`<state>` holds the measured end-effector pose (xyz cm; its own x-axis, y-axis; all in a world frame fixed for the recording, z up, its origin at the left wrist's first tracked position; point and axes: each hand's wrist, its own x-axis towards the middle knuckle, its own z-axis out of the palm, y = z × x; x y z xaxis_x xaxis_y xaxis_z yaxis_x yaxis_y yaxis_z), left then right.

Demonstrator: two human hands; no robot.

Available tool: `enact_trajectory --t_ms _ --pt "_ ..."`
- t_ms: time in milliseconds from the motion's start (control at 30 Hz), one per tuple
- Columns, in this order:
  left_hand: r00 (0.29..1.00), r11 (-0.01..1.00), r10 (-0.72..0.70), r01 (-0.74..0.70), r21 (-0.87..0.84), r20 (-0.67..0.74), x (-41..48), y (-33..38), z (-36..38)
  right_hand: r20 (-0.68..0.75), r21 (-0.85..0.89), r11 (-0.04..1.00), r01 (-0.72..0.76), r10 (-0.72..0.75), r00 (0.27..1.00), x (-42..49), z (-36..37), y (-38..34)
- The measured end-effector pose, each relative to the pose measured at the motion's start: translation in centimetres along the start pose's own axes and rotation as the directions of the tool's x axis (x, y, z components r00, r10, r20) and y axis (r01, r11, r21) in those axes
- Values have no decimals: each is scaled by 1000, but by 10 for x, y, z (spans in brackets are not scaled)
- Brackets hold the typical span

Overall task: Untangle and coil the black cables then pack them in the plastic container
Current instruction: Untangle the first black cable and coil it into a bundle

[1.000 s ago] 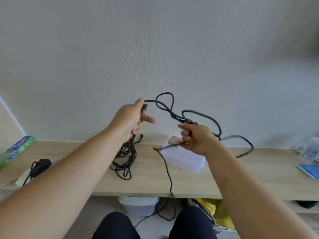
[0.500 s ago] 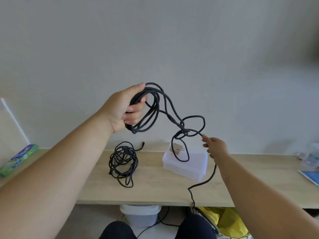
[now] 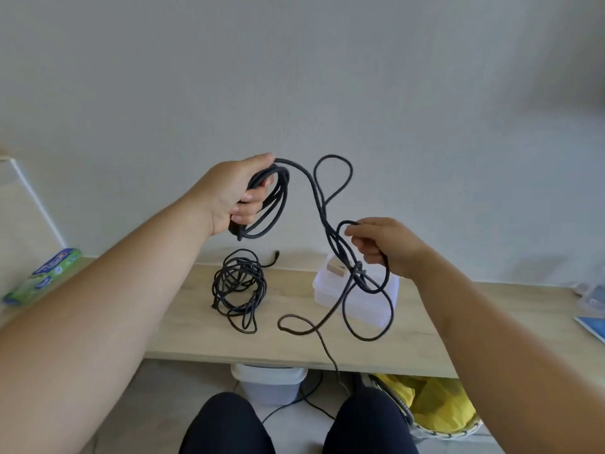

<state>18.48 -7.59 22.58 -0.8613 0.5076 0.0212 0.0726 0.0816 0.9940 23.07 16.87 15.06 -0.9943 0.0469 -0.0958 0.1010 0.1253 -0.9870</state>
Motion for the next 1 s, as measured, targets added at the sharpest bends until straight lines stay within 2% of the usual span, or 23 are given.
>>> enact_trajectory --t_ms 100,167,200,267,333,467,533,600,700,800,933,1000 --pt "992 979 -118 107 172 53 -4 -19 -10 -5 311 948 -67 73 997 3 4 -1" --pt "970 932 -237 211 296 56 -4 -35 -12 -40 331 940 -81 99 994 5 7 -1" --pt "955 905 -291 257 339 53 -3 -42 -9 -65 249 965 -80 99 993 6 10 -2" --pt "923 849 -380 319 421 68 0 -54 3 -65 -25 998 -59 58 996 6 19 -5" --pt "895 794 -439 343 502 83 5 -63 21 -10 -257 966 -10 8 1000 8 27 -9" --pt "888 766 -451 333 550 90 14 -71 41 32 -532 842 86 -82 996 15 32 -10" --pt "899 769 -429 312 558 88 16 -72 40 57 -619 769 159 -158 986 15 31 -5" --pt "910 789 -404 297 537 90 17 -73 40 130 -626 744 235 -197 972 12 33 0" --pt "912 874 -368 273 402 181 18 -77 41 238 -629 716 303 -194 952 7 39 5" --pt "912 923 -312 224 314 267 17 -82 44 273 -782 540 310 -150 950 5 44 1" --pt "961 918 -224 152 367 164 15 -86 51 250 -957 119 264 -118 961 10 55 -7" --pt "978 903 -167 100 417 126 17 -90 52 266 -960 48 275 -141 954 12 55 -4"
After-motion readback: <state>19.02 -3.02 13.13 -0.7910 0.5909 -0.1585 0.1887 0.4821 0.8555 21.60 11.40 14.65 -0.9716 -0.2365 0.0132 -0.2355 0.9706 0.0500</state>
